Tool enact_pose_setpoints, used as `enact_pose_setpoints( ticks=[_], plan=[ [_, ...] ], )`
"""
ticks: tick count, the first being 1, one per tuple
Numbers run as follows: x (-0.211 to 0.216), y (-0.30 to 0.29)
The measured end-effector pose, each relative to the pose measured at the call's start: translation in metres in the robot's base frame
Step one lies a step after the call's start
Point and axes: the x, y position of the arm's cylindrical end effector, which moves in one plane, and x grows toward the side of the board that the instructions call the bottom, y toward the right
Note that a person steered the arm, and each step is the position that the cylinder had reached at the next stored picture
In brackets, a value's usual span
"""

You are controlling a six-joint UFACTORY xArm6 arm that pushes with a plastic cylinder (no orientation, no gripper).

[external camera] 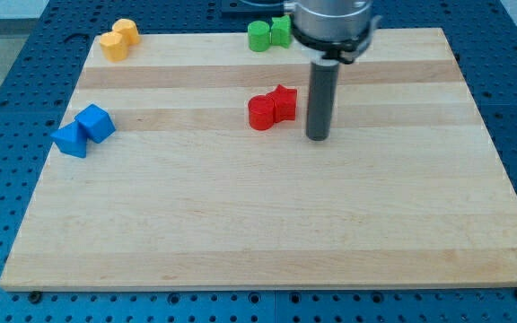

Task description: Move your arm towards the top right

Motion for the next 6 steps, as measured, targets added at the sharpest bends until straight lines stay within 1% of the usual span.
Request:
enact_pose_setpoints(
  ticks=[1,2,3,4,5,6],
  plan=[
    [-0.013,0.010],
    [-0.023,0.008],
    [-0.027,0.020],
    [-0.072,0.040],
    [-0.133,0.065],
    [-0.184,0.074]
  ],
)
